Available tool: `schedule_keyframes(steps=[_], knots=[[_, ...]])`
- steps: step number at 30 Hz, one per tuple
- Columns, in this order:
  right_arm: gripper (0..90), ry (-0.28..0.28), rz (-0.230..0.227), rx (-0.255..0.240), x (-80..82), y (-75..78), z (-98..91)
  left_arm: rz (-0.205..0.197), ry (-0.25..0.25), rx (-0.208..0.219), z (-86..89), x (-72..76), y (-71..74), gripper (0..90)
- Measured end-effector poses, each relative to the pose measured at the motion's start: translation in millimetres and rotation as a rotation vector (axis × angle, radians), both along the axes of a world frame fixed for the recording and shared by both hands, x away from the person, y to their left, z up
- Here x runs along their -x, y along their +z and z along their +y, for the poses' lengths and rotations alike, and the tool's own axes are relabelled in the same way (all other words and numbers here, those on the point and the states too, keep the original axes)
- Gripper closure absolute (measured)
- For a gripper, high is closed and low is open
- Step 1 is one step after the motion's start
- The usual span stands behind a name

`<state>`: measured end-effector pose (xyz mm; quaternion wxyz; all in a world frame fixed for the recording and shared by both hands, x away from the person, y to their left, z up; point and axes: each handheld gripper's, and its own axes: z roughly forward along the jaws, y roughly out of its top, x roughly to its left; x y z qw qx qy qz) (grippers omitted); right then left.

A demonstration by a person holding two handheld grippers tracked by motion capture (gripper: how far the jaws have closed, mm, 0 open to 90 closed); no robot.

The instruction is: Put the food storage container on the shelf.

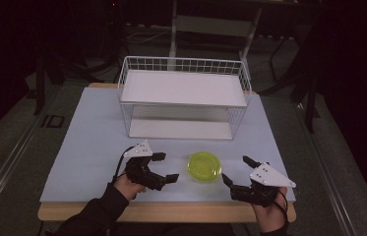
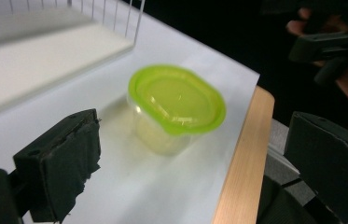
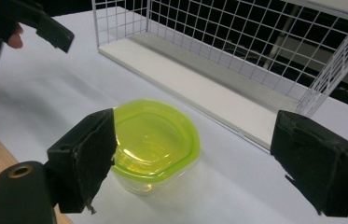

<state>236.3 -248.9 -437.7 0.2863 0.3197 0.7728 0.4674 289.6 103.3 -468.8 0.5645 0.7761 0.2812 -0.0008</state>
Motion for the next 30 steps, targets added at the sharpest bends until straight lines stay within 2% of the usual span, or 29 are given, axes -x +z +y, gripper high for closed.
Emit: schedule_keyframes(steps=[2, 3, 4, 7, 9, 12, 13, 14, 15, 16, 17, 18, 19, 20, 22, 23, 24, 26, 28, 29, 30], knots=[[13.6, 0.008, 0.013, -0.017, -0.7, 4.3, -2.4, -0.033, -0.009, 0.0, 1.1, 1.1, 5.4, 5.1], [13.6, 0.0, 0.014, -0.006, -1.0, 6.0, -3.4, -0.051, -0.014, -0.009, 1.1, 1.5, 7.9, 5.7], [13.6, 0.0, 0.017, -0.006, -1.2, 7.4, -4.4, -0.052, -0.025, -0.003, 0.6, 0.9, 10.0, 5.7], [13.8, -0.022, 0.062, -0.008, -3.5, 10.7, -8.3, -0.016, -0.047, 0.024, -1.7, -3.4, 15.8, 5.7], [13.8, -0.032, 0.086, -0.023, -5.7, 11.8, -11.6, 0.017, -0.06, 0.013, -4.0, -8.4, 19.6, 6.0], [12.6, -0.036, 0.141, -0.044, -11.5, 11.7, -14.6, 0.056, -0.062, -0.028, -9.5, -15.4, 24.7, 7.6], [12.6, -0.036, 0.141, -0.044, -11.5, 11.7, -14.6, 0.056, -0.062, -0.028, -9.5, -15.4, 24.7, 7.7], [12.6, -0.048, 0.16, -0.053, -13.4, 11.4, -14.5, 0.079, -0.076, -0.03, -14.7, -21.4, 26.3, 7.7], [12.4, -0.057, 0.197, -0.088, -17.7, 9.7, -14.3, 0.095, -0.076, -0.022, -16.7, -24.7, 26.7, 7.6], [12.4, -0.057, 0.197, -0.088, -17.7, 9.7, -14.3, 0.095, -0.076, -0.022, -16.7, -24.7, 26.7, 7.7], [13.6, -0.065, 0.238, -0.14, -22.1, 7.0, -14.6, 0.11, -0.068, -0.031, -22.4, -30.7, 27.3, 8.8], [14.3, -0.056, 0.275, -0.176, -25.1, 5.1, -15.4, 0.109, -0.053, -0.045, -25.6, -33.1, 27.5, 11.5], [14.3, -0.056, 0.275, -0.176, -25.1, 5.1, -15.4, 0.109, -0.053, -0.045, -25.6, -33.1, 27.5, 13.4], [18.5, -0.059, 0.338, -0.23, -31.5, 0.6, -16.6, 0.124, -0.063, -0.055, -31.4, -38.4, 26.0, 14.5], [24.6, -0.057, 0.387, -0.256, -36.1, -2.6, -17.7, 0.13, -0.057, -0.062, -34.5, -40.9, 24.8, 14.5], [28.1, -0.054, 0.406, -0.267, -38.8, -4.6, -17.6, 0.154, -0.053, -0.071, -39.8, -46.4, 21.1, 14.6], [36.0, -0.05, 0.434, -0.285, -41.7, -6.7, -17.5, 0.172, -0.051, -0.07, -42.1, -49.2, 18.7, 15.1], [37.6, -0.048, 0.513, -0.325, -48.2, -11.8, -16.8, 0.206, -0.045, -0.072, -45.6, -54.4, 13.5, 15.8], [40.9, -0.06, 0.553, -0.343, -53.2, -17.4, -15.6, 0.251, -0.032, -0.052, -46.9, -58.7, 7.9, 17.2], [40.9, -0.065, 0.574, -0.355, -55.4, -20.2, -15.4, 0.278, -0.017, -0.047, -47.8, -60.3, 5.6, 21.8], [41.5, -0.071, 0.595, -0.356, -57.7, -23.1, -14.9, 0.294, -0.019, -0.034, -47.9, -61.6, 2.7, 22.6]])
